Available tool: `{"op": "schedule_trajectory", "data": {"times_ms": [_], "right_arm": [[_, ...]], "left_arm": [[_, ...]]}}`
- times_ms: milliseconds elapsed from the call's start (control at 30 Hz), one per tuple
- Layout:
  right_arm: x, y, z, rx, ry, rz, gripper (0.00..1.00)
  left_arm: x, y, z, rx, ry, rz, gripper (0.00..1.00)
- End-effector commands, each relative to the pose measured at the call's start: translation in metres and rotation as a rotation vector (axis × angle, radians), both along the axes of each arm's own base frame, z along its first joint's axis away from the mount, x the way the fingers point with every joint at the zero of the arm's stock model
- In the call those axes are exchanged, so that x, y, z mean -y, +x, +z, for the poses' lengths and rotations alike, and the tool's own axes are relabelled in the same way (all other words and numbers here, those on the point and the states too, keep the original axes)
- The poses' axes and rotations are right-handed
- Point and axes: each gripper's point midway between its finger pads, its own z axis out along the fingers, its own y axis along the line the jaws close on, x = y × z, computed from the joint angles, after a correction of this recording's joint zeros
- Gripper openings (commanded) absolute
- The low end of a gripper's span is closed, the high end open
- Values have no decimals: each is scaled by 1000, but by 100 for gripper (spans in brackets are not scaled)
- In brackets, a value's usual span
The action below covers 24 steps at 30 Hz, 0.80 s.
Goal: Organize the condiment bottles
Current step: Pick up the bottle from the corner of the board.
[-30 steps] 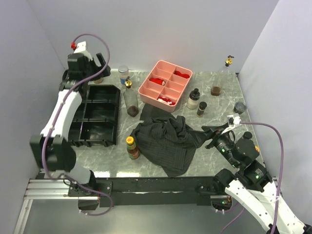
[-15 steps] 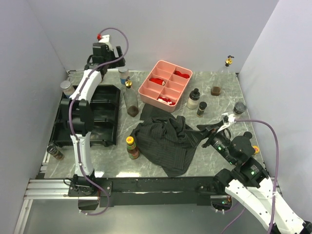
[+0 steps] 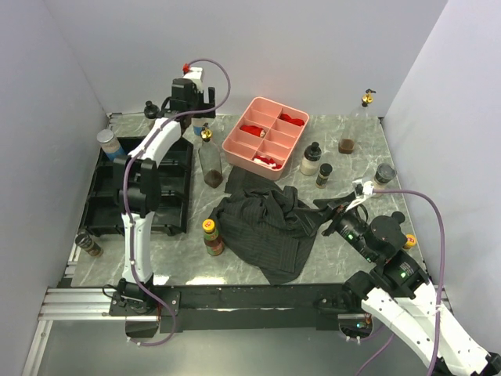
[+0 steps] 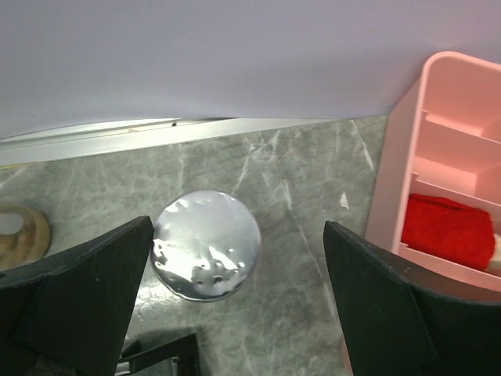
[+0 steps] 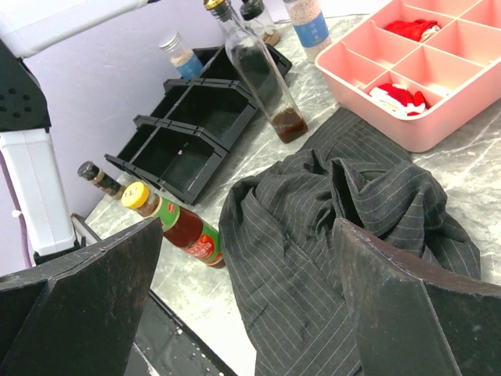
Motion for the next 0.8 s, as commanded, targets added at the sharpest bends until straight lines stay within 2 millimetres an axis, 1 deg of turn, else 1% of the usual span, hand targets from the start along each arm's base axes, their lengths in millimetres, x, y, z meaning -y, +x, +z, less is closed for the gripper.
{"op": "schedule_trajectory", "data": {"times_ms": [0, 167, 200, 333, 400, 500, 533, 567, 600, 667, 700, 767], "right_arm": [[1, 5, 13, 51, 18, -18, 97], [1, 6, 12, 44, 11, -18, 97], [1, 6, 11, 45, 13, -21, 97], [2, 7, 11, 47, 18, -27, 97], [1, 7, 11, 47, 23, -23, 97], [0, 7, 10, 43, 20, -18, 97], [0, 7, 10, 45, 21, -18, 97], [0, 7, 11, 46, 22, -20, 97], [0, 6, 11, 48, 24, -20, 97], [1, 5, 12, 52, 26, -20, 97], [2, 6, 13, 57, 30, -23, 97], [2, 5, 12, 55, 28, -23, 97]], "left_arm": [[-14, 10, 10, 48, 37, 36, 97], [-17, 10, 0, 30, 32, 55, 97], [-16, 10, 1, 32, 30, 54, 96], [-15, 5, -9, 7, 21, 48, 94], [-14, 4, -8, 16, 17, 43, 92], [-11, 2, -16, 5, 8, 27, 90], [-10, 3, -14, 7, 5, 26, 90], [-10, 4, -16, 1, 6, 25, 90], [-10, 4, -23, -16, 11, 24, 87], [-10, 4, -22, -14, 15, 22, 81], [-11, 5, -20, -8, 17, 26, 76], [-12, 3, -20, -7, 20, 26, 70]]}}
